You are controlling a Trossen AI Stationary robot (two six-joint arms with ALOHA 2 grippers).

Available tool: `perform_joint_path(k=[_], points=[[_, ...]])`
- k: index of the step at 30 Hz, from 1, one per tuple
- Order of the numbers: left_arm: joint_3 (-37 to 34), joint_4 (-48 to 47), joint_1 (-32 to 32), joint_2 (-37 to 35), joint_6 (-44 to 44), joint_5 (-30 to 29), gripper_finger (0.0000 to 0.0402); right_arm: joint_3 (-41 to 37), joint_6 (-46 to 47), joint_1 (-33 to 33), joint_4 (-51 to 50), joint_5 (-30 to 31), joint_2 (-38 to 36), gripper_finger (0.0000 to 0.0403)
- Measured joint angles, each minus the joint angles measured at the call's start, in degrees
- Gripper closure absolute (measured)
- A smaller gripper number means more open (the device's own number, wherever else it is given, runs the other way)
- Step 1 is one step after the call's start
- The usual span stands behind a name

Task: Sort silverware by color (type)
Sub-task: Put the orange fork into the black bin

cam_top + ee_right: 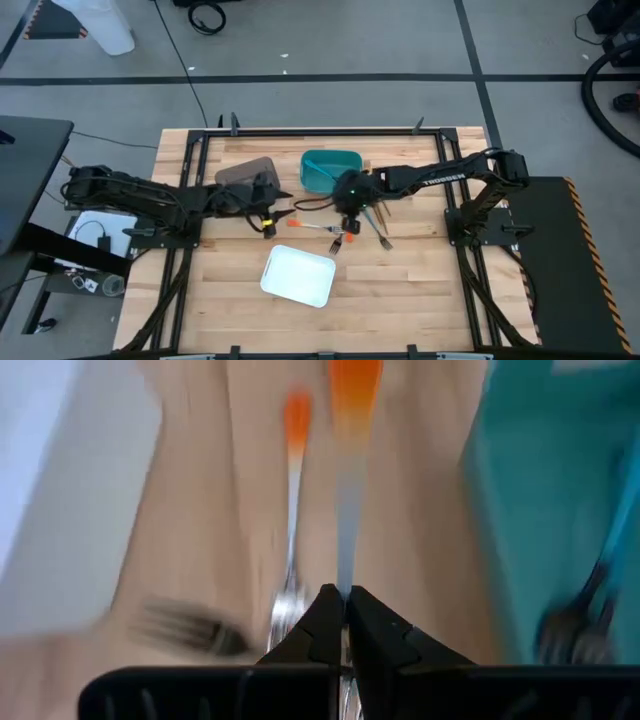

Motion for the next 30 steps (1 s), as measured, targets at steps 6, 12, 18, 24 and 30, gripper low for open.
perform_joint_path(k=[6, 12, 18, 24, 30], points=[[0.00, 4.59, 0.85, -0.04, -0.64, 0.01, 0.0197, 0.00, -5.64, 0.02, 10.28, 3.58, 0.00, 0.0386], [0.00, 9.64, 0.90, -0.04, 0.44, -2.47, 0.0197, 0.00, -10.69, 0.02, 19.98, 6.77, 0.00, 0.0386], [0.00, 14.30, 0.90, -0.04, 3.33, -5.88, 0.0191, 0.00, -15.02, 0.02, 29.88, 8.30, -0.02, 0.0386], [0.04, 21.56, 0.90, -0.04, 8.14, -6.56, 0.0182, 0.02, -17.89, 0.02, 36.71, 7.06, -0.04, 0.0387], [0.04, 25.19, 2.01, -0.04, 9.88, -2.75, 0.0182, 0.02, -18.38, -0.13, 39.47, 5.25, -0.04, 0.0387]])
